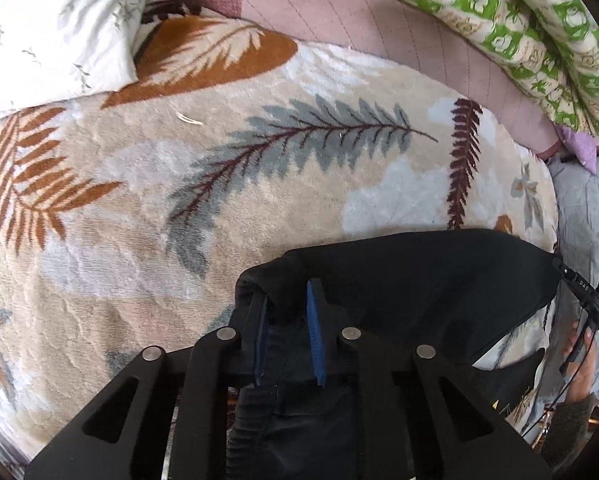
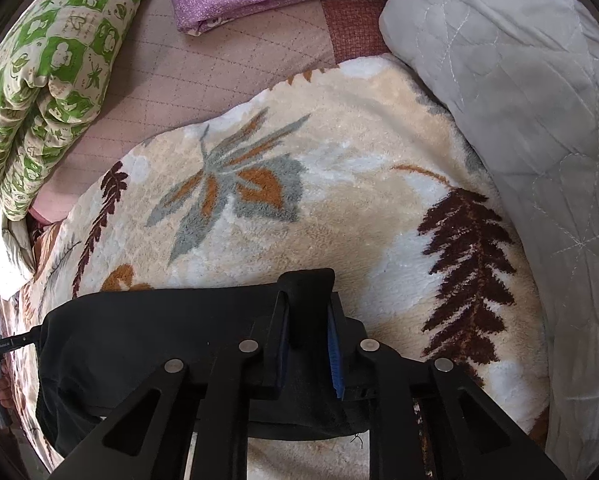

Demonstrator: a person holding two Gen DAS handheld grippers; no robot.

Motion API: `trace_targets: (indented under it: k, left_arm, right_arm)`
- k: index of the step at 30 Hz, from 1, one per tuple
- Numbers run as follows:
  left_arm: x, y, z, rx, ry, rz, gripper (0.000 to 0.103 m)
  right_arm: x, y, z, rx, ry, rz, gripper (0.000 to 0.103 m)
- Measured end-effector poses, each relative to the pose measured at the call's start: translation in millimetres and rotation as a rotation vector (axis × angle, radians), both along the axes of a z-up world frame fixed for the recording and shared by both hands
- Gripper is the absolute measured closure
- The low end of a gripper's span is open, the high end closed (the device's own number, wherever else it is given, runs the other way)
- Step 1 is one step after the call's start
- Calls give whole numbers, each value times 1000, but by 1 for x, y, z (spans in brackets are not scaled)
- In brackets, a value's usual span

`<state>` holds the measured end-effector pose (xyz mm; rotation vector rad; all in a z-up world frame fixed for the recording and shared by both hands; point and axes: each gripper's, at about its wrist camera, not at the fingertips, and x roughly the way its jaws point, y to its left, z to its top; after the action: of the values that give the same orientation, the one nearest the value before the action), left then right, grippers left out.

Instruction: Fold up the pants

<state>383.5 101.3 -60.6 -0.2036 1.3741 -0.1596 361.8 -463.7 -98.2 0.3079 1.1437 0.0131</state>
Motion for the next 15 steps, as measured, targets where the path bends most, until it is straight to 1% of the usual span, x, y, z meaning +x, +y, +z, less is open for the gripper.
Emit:
trace_targets:
  k: [3, 4, 8, 11, 15]
  left_arm:
    - [-6, 6, 11, -17, -25, 24, 95]
    - [-8, 9, 16, -35, -37, 36, 95]
    - [-18, 13, 29, -45, -80, 67, 95]
    - [-28, 16, 39, -59, -117, 98, 95]
    - [-47, 17, 54, -85, -191, 131, 95]
  right_arm:
    - [-4, 0, 10, 1, -28, 1, 89]
    - [-6, 1, 14, -4, -36, 7, 89]
    - [-14, 4, 30, -41, -57, 23, 89]
    - [-22, 8, 44, -67, -89, 39, 89]
    - [-33, 14, 63, -105, -123, 63, 89]
